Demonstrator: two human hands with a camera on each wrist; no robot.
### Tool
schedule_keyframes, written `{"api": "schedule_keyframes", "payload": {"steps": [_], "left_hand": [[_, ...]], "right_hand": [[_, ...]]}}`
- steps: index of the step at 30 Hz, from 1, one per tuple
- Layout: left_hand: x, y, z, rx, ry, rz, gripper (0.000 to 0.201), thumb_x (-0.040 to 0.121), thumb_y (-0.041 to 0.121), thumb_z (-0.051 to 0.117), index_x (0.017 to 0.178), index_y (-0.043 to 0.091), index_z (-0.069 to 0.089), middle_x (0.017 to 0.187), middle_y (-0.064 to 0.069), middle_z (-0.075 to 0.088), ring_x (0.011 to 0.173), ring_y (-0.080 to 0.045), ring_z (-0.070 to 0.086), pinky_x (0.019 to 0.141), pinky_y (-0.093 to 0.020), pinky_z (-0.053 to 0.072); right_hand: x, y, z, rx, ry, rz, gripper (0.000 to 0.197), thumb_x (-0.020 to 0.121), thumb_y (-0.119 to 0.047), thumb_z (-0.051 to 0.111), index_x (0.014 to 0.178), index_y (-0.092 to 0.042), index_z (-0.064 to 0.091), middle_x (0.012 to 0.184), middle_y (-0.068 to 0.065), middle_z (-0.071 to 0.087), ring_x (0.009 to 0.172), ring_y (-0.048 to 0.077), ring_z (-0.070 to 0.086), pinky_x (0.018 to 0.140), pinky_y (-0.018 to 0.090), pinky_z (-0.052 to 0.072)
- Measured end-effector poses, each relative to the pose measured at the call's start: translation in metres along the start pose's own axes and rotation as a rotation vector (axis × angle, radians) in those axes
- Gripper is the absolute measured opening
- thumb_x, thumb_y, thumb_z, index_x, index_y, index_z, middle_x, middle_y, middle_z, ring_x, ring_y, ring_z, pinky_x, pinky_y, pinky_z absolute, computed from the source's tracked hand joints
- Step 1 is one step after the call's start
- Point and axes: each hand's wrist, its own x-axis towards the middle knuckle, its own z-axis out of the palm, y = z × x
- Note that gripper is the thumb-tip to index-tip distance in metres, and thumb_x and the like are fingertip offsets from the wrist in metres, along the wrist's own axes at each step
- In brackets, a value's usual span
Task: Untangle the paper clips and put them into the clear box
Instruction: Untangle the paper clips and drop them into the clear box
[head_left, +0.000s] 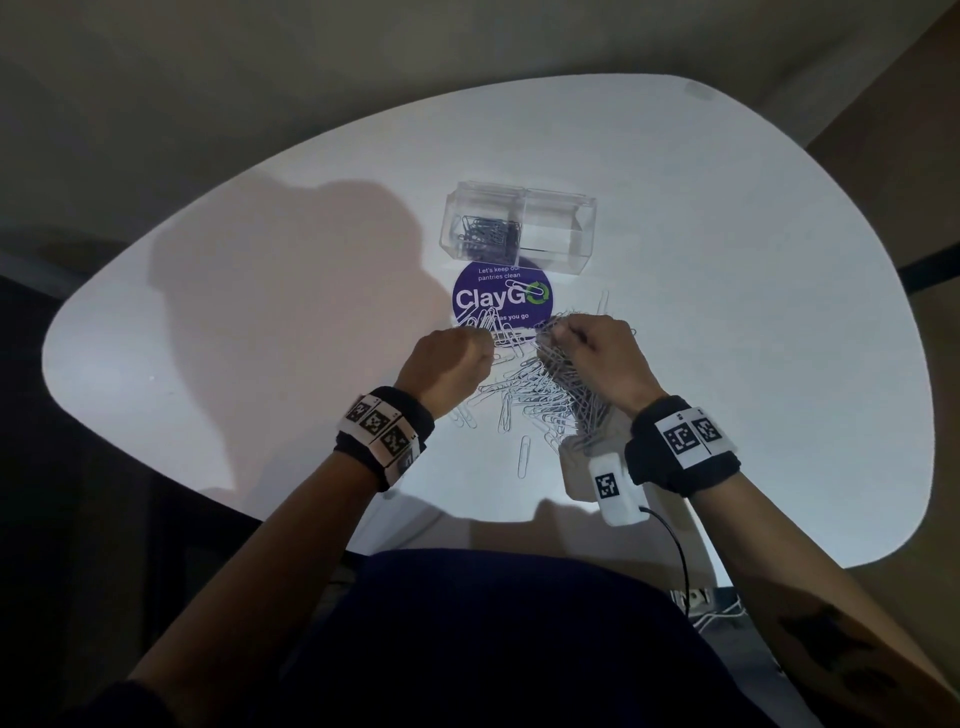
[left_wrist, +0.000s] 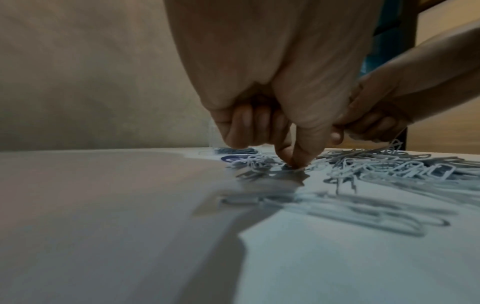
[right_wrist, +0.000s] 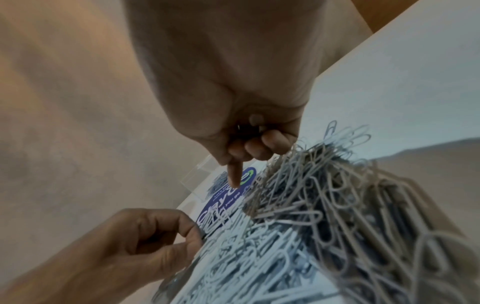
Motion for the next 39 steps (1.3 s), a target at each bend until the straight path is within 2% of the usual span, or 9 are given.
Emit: {"api": "schedule_keyframes", "payload": {"steps": [4, 8, 16, 20, 23, 25, 30, 34, 39], "left_hand": [[-0.004, -0.009, -0.001, -0.117, 0.037, -0.036, 0.013, 0.093, 0.027, 0.055, 0.095, 0.018, 0.064, 0.097, 0.003, 0.067, 0.078, -0.017, 0.055, 0.068, -0.029, 0.036], [-0.005, -0.009, 0.001, -0.049, 0.053, -0.001, 0.019, 0.092, 0.027, 0.059, 0.106, 0.015, 0.065, 0.111, -0.002, 0.067, 0.094, -0.025, 0.063, 0.079, -0.034, 0.045], [0.001, -0.005, -0.003, -0.088, -0.033, -0.042, 0.008, 0.083, 0.023, 0.063, 0.085, 0.015, 0.064, 0.09, 0.001, 0.067, 0.078, -0.021, 0.059, 0.067, -0.031, 0.042], [0.001, -0.01, -0.008, -0.23, -0.093, -0.104, 0.01, 0.087, 0.025, 0.063, 0.084, 0.015, 0.065, 0.071, 0.014, 0.057, 0.065, -0.006, 0.051, 0.062, -0.025, 0.033], [0.001, -0.017, -0.012, -0.397, -0.056, -0.181, 0.01, 0.088, 0.02, 0.063, 0.082, 0.012, 0.066, 0.078, 0.012, 0.064, 0.069, -0.004, 0.053, 0.067, -0.022, 0.038], [-0.001, -0.021, -0.017, -0.519, -0.065, -0.205, 0.01, 0.091, 0.015, 0.06, 0.085, 0.008, 0.064, 0.085, 0.007, 0.067, 0.074, -0.006, 0.056, 0.069, -0.02, 0.042], [-0.005, -0.018, -0.026, -0.844, -0.113, -0.317, 0.009, 0.086, 0.008, 0.055, 0.082, 0.0, 0.058, 0.052, 0.015, 0.054, 0.046, -0.005, 0.037, 0.048, -0.021, 0.03], [-0.007, -0.007, -0.028, -0.938, -0.135, -0.27, 0.012, 0.075, 0.0, 0.046, 0.083, 0.01, 0.048, 0.059, -0.008, 0.064, 0.049, -0.019, 0.042, 0.05, -0.027, 0.036], [-0.003, 0.009, -0.025, -0.905, -0.167, -0.307, 0.021, 0.077, 0.018, 0.049, 0.091, 0.004, 0.054, 0.064, 0.008, 0.049, 0.059, -0.012, 0.036, 0.053, -0.024, 0.03]], "right_hand": [[-0.001, -0.001, 0.0, -0.01, 0.014, 0.001, 0.02, 0.1, -0.02, 0.053, 0.092, -0.015, 0.07, 0.063, -0.021, 0.052, 0.057, -0.005, 0.045, 0.055, 0.016, 0.033], [0.002, 0.001, 0.0, -0.017, 0.047, 0.027, 0.016, 0.095, -0.017, 0.058, 0.085, -0.022, 0.07, 0.065, -0.022, 0.056, 0.057, -0.004, 0.05, 0.058, 0.018, 0.037], [-0.001, 0.002, -0.005, -0.015, 0.056, 0.048, 0.015, 0.093, -0.019, 0.061, 0.086, -0.019, 0.074, 0.067, -0.014, 0.064, 0.058, 0.0, 0.052, 0.062, 0.024, 0.041], [-0.003, 0.003, -0.009, -0.03, 0.064, 0.062, 0.015, 0.092, -0.018, 0.062, 0.081, -0.021, 0.071, 0.056, -0.022, 0.049, 0.052, -0.008, 0.046, 0.056, 0.011, 0.032], [-0.006, 0.004, -0.014, -0.045, 0.027, 0.043, 0.008, 0.088, -0.02, 0.068, 0.082, -0.024, 0.069, 0.056, -0.021, 0.049, 0.053, -0.005, 0.047, 0.059, 0.02, 0.034], [-0.009, 0.004, -0.017, -0.049, -0.07, -0.013, 0.01, 0.083, -0.024, 0.075, 0.092, -0.025, 0.071, 0.069, -0.019, 0.06, 0.063, -0.002, 0.054, 0.064, 0.025, 0.04], [-0.008, 0.003, -0.007, -0.365, -0.206, -0.121, 0.047, 0.079, -0.033, 0.078, 0.124, -0.026, 0.065, 0.129, -0.006, 0.065, 0.114, 0.021, 0.061, 0.09, 0.034, 0.049], [-0.004, -0.003, 0.003, -0.318, -0.155, -0.126, 0.014, 0.078, -0.019, 0.077, 0.09, -0.019, 0.07, 0.096, -0.006, 0.071, 0.092, 0.02, 0.065, 0.075, 0.03, 0.047], [-0.002, -0.001, 0.001, -0.185, -0.153, -0.095, 0.013, 0.076, -0.014, 0.081, 0.073, -0.018, 0.069, 0.078, -0.012, 0.068, 0.078, 0.01, 0.062, 0.072, 0.028, 0.046]]}}
